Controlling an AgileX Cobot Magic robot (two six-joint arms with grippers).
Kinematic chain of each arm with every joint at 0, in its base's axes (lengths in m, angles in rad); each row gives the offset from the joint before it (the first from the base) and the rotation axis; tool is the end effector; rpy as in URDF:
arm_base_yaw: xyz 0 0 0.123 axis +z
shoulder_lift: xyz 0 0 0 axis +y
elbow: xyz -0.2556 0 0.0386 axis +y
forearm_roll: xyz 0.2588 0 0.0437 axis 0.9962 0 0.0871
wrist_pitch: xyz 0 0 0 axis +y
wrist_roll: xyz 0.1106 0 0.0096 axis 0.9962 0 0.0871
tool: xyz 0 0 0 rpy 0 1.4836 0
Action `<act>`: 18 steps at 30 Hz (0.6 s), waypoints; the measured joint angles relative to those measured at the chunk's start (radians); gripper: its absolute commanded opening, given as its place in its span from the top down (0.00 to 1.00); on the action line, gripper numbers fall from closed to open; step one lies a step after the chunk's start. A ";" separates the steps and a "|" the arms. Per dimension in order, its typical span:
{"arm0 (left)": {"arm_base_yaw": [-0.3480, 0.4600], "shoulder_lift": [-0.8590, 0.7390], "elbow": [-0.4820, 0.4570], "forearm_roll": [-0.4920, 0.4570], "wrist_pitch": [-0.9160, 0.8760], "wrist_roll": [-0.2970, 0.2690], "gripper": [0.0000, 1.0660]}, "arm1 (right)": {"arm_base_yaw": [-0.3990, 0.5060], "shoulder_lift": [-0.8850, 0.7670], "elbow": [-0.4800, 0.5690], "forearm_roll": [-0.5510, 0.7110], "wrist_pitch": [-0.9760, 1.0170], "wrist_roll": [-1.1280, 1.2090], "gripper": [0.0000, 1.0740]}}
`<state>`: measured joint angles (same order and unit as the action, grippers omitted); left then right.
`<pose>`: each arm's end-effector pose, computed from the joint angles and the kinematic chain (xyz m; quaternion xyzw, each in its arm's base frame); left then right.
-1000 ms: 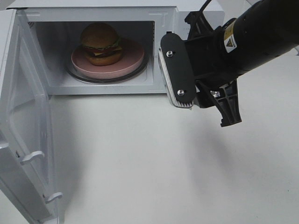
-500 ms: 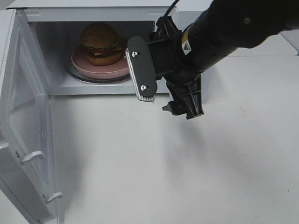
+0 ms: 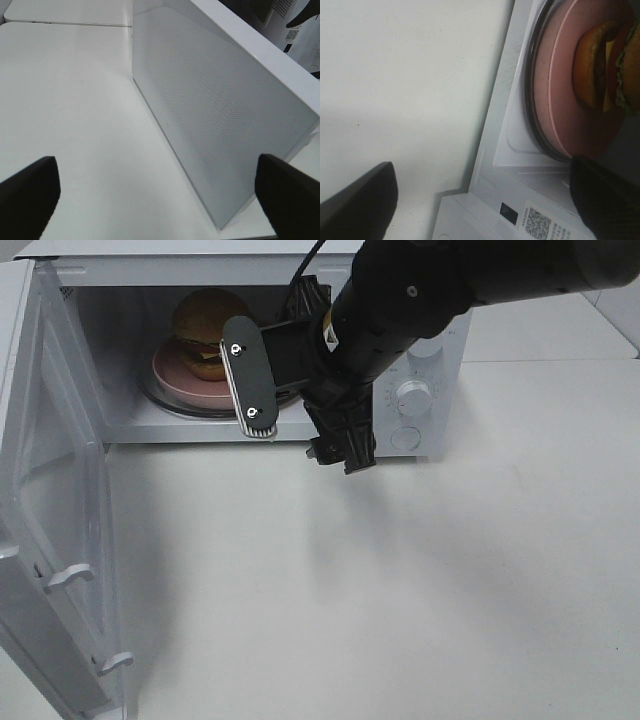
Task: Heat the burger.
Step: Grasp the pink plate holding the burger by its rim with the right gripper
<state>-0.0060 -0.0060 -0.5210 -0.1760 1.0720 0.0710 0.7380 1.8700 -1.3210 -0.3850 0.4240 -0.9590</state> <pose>0.0445 -0.0173 0.2801 0.0376 0.8450 -0.0706 0.5287 0.3278 0.2749 0.1751 -0.7848 0.5078 -0.1682 0.3130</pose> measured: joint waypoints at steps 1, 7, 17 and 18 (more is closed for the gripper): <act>0.000 0.000 0.000 0.000 0.000 0.000 0.08 | 0.000 0.025 -0.025 0.000 -0.001 0.000 0.19; 0.000 0.000 0.000 0.000 0.000 0.000 0.08 | 0.000 0.086 -0.092 -0.015 -0.007 0.000 0.20; 0.000 0.000 0.000 0.000 0.000 0.000 0.08 | 0.000 0.205 -0.216 -0.031 -0.017 0.000 0.21; 0.000 0.000 0.000 0.000 0.000 0.000 0.08 | 0.000 0.217 -0.227 -0.032 -0.017 0.000 0.21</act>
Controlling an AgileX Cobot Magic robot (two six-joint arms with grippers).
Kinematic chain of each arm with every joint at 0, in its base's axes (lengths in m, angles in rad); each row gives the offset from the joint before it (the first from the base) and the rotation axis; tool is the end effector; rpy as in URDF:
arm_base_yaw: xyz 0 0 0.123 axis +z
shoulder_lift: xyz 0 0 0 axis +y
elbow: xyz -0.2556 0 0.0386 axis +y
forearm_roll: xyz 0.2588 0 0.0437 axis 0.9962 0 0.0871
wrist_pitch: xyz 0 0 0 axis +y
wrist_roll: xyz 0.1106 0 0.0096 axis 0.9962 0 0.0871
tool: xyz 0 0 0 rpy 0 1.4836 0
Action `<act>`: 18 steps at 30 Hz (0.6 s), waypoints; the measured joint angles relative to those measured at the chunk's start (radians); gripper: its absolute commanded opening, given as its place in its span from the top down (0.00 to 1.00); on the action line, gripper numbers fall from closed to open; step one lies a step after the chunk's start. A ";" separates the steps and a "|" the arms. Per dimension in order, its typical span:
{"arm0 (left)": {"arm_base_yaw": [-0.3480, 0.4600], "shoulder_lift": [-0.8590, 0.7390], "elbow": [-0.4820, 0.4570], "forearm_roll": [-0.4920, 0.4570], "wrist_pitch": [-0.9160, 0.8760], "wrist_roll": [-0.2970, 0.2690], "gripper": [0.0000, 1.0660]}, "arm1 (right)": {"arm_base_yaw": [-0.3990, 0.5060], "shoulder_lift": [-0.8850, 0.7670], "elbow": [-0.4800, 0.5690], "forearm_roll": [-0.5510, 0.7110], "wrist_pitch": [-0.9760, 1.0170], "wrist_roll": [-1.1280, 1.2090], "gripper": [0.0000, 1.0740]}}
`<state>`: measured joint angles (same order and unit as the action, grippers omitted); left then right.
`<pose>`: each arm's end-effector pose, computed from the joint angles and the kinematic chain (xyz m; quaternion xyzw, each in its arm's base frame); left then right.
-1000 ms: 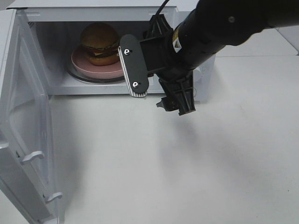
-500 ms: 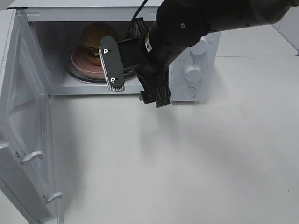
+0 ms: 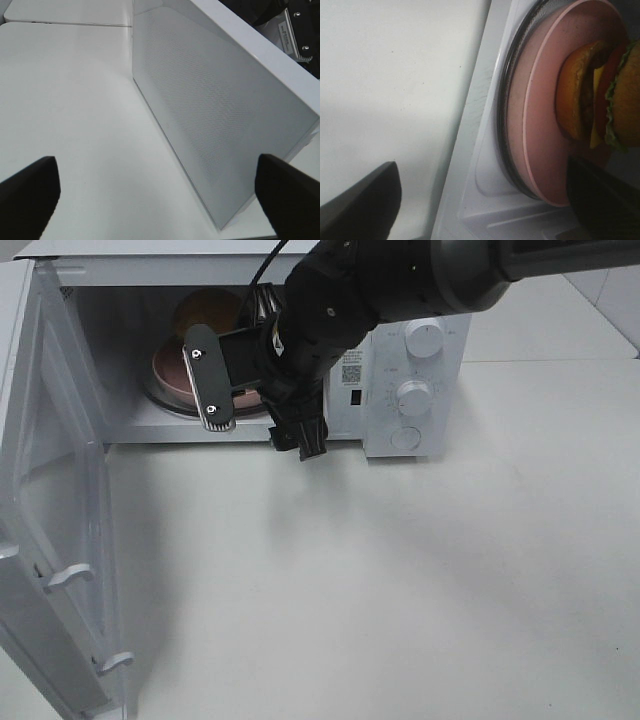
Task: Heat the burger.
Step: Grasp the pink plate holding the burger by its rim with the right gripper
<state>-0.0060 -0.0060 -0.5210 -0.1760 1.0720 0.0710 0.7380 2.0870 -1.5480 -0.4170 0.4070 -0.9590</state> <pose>0.0445 -0.0173 0.2801 0.0376 0.8450 -0.0706 0.5287 0.3659 0.3087 0.1502 -0.7869 0.4940 -0.1798 0.3231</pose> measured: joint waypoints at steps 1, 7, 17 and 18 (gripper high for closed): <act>0.000 0.000 0.000 0.000 0.000 0.000 0.08 | 0.000 0.000 0.000 0.000 0.000 0.000 0.21; 0.000 0.000 0.000 0.000 0.000 0.000 0.08 | 0.000 0.085 -0.087 -0.011 0.000 0.000 0.22; 0.000 0.000 0.000 0.000 0.000 0.000 0.08 | -0.011 0.209 -0.236 -0.019 -0.003 0.006 0.24; 0.000 0.000 0.000 0.000 0.000 0.000 0.08 | -0.015 0.220 -0.245 -0.019 -0.003 0.007 0.25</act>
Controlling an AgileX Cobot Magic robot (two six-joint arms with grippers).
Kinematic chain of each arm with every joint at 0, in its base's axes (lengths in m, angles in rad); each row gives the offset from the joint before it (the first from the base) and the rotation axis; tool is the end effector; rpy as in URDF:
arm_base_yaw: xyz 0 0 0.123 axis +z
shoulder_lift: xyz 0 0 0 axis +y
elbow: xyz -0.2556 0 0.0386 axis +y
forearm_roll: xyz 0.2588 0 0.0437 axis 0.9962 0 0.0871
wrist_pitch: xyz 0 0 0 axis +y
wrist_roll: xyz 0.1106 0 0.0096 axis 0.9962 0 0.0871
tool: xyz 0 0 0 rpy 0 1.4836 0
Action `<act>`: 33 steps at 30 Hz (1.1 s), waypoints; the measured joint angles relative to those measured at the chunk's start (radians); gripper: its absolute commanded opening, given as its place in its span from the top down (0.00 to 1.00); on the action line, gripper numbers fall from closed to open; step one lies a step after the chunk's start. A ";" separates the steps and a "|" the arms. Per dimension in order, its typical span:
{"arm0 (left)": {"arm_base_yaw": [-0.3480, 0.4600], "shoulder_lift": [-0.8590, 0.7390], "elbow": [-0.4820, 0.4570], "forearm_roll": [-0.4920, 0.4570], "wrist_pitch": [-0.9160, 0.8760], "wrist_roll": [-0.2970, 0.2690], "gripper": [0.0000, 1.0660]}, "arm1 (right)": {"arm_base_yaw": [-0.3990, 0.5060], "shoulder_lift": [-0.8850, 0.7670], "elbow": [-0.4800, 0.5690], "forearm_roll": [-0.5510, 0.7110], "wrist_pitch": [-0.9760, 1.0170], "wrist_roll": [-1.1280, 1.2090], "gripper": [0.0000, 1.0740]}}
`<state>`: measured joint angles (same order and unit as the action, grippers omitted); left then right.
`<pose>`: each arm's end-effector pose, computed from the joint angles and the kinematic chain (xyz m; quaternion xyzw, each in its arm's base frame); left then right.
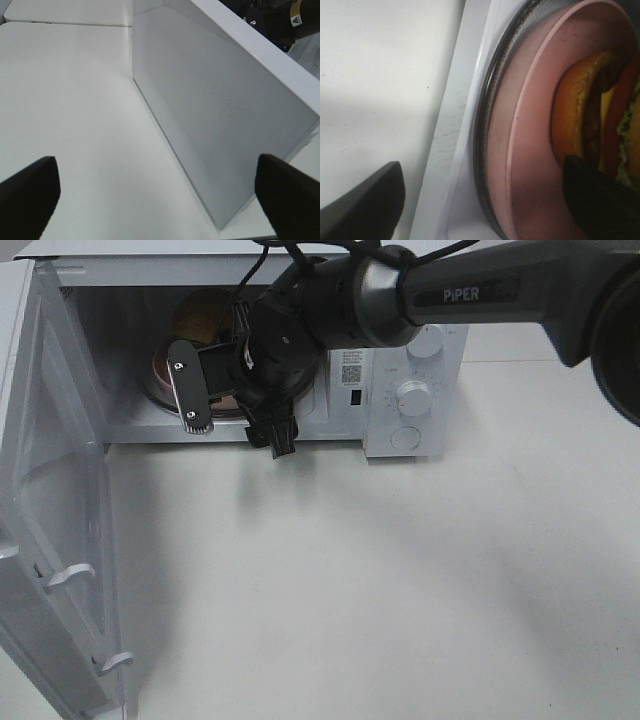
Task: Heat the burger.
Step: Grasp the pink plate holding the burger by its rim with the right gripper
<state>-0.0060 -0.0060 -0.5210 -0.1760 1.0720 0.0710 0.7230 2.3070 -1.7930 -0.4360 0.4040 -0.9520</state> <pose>0.0445 -0.0173 0.2801 0.0376 0.8450 -0.0706 0.5287 0.4048 0.3326 0.1190 -0.7798 0.4943 -0.1905 0.3335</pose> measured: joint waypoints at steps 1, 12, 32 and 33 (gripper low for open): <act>0.000 0.000 0.000 0.000 0.000 0.000 0.08 | 0.000 0.000 0.000 0.000 0.000 0.000 0.25; 0.000 0.000 0.000 0.000 0.000 0.000 0.08 | -0.038 0.105 -0.103 0.028 -0.004 0.007 0.27; 0.000 0.000 0.000 0.000 0.000 0.000 0.08 | -0.046 0.150 -0.124 0.087 -0.028 0.009 0.74; 0.000 0.000 0.000 0.000 0.000 0.000 0.08 | -0.046 0.150 -0.124 0.087 -0.028 0.009 0.74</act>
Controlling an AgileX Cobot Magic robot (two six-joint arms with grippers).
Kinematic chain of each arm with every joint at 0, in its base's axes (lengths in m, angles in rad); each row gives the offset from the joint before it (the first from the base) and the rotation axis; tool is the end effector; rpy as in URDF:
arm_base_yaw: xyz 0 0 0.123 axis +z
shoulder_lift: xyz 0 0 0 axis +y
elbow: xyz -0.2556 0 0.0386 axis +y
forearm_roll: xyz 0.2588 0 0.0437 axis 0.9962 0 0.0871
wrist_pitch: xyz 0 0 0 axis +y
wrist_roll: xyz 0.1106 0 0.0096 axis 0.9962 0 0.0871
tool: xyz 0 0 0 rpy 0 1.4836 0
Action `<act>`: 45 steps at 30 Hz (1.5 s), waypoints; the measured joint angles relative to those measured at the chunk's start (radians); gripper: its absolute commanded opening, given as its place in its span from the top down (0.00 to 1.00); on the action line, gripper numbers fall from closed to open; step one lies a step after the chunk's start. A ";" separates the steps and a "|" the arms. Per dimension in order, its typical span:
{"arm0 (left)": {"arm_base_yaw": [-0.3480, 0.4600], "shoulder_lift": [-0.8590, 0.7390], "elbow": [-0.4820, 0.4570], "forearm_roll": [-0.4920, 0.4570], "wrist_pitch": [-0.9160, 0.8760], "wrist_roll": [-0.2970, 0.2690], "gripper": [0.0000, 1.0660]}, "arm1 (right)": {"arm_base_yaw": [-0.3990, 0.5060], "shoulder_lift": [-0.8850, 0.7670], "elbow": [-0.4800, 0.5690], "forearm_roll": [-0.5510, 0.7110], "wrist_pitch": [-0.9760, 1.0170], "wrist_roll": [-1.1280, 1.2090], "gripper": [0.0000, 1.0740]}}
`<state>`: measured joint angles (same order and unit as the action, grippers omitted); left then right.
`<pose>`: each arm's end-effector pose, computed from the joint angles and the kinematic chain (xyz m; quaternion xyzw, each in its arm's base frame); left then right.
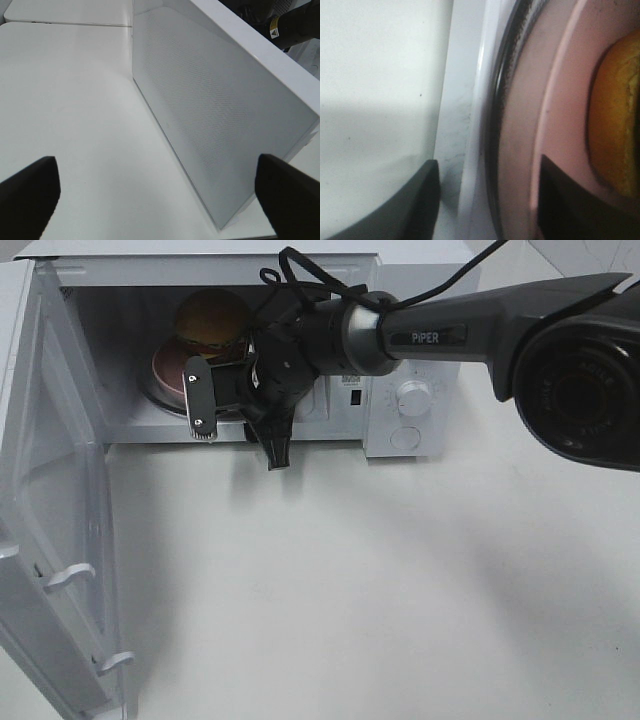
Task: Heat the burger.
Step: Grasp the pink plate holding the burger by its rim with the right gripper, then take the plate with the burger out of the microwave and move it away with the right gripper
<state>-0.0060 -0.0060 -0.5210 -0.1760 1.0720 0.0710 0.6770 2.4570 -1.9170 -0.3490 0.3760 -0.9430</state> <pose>0.0445 -0.0173 0.2801 0.0376 0.8450 -0.0706 0.5287 0.4319 0.3292 0.0795 -0.7526 0.5406 -0.1643 0.3382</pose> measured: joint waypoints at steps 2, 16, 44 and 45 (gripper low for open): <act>0.000 0.000 0.000 0.000 0.000 0.000 0.08 | 0.005 -0.002 0.000 0.013 0.006 0.000 0.79; 0.000 0.000 0.000 0.000 0.000 0.000 0.08 | 0.026 -0.023 -0.001 0.007 0.027 -0.001 0.97; 0.000 0.000 0.000 0.000 0.000 0.000 0.08 | 0.045 -0.261 0.386 -0.126 -0.141 -0.001 1.00; 0.000 0.000 0.000 0.000 0.000 0.000 0.08 | 0.045 -0.261 0.386 -0.126 -0.141 -0.001 1.00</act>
<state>-0.0060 -0.0060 -0.5210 -0.1760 1.0720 0.0710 0.7220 2.1960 -1.5310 -0.4750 0.2350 -0.9440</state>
